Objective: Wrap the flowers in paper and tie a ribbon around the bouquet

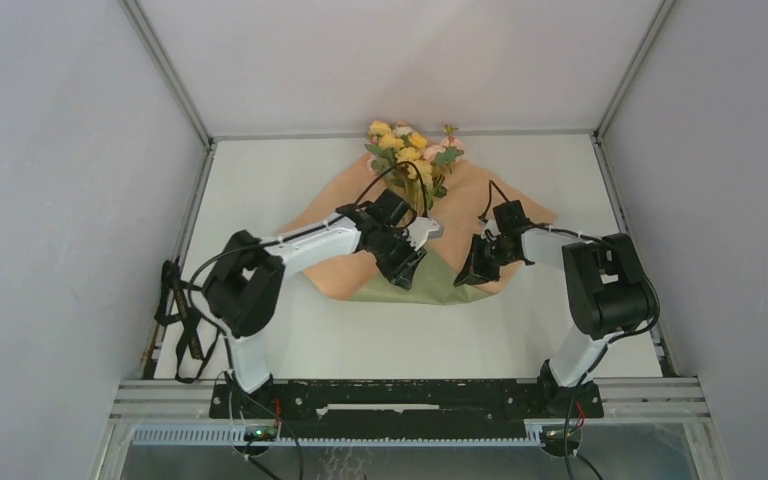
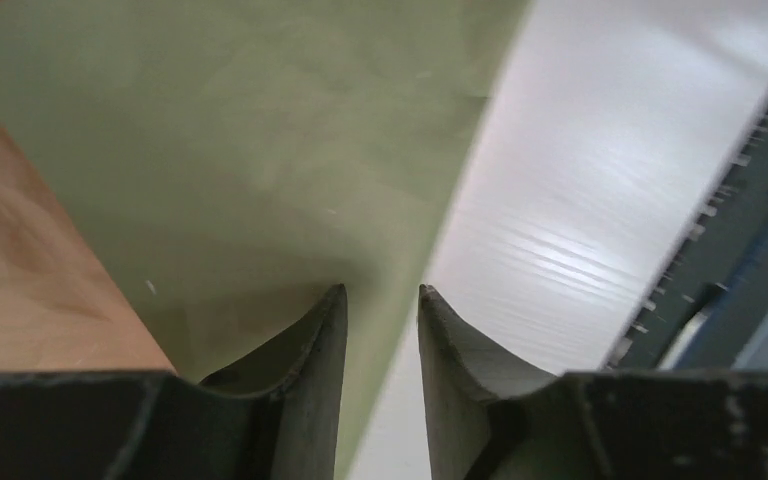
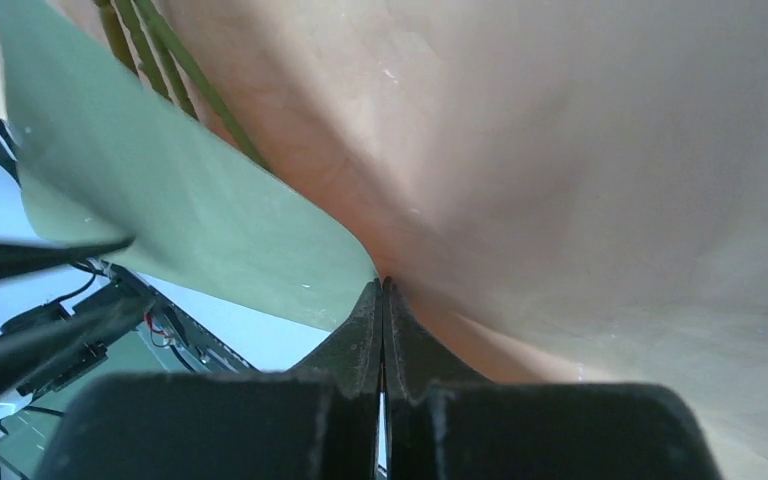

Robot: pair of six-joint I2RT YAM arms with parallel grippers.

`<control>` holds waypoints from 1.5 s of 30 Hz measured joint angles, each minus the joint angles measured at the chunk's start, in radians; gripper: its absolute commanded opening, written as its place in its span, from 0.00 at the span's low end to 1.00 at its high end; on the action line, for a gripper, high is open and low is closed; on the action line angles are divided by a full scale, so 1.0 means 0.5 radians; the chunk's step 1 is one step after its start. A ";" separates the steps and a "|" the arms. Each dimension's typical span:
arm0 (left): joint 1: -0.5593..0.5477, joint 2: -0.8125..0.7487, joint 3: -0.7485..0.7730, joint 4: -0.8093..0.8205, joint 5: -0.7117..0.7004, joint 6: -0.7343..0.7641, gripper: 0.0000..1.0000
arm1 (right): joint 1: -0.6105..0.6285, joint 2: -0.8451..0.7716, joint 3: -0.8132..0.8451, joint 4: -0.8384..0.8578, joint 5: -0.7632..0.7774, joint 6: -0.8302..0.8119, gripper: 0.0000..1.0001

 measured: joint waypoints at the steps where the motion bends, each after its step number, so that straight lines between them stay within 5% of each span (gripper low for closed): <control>1: 0.013 0.072 -0.008 0.033 -0.058 -0.025 0.35 | 0.000 -0.001 0.000 0.009 0.003 0.007 0.07; 4: 0.042 0.208 -0.063 0.077 -0.176 -0.068 0.35 | -0.008 -0.006 0.000 0.012 0.015 0.018 0.11; 9: 0.062 0.190 -0.180 0.132 -0.243 -0.111 0.35 | -0.053 -0.111 0.002 -0.036 0.076 0.014 0.33; 14: 0.062 0.158 -0.233 0.193 -0.247 -0.129 0.35 | 0.019 -0.354 0.063 -0.280 0.458 -0.004 0.41; 19: 0.060 0.138 -0.258 0.213 -0.256 -0.134 0.35 | 0.301 -0.756 0.085 -0.378 0.768 0.031 0.27; 24: 0.058 0.101 -0.278 0.165 -0.315 -0.130 0.35 | 0.423 -0.742 -0.079 -0.085 0.494 0.133 0.11; 34: -0.027 -0.108 -0.098 -0.079 -0.393 -0.094 0.35 | 0.317 -0.330 -0.268 0.082 0.343 0.229 0.08; 45: -0.237 0.116 0.024 0.242 -0.125 -0.393 0.22 | 0.191 -0.332 -0.405 0.272 0.220 0.333 0.04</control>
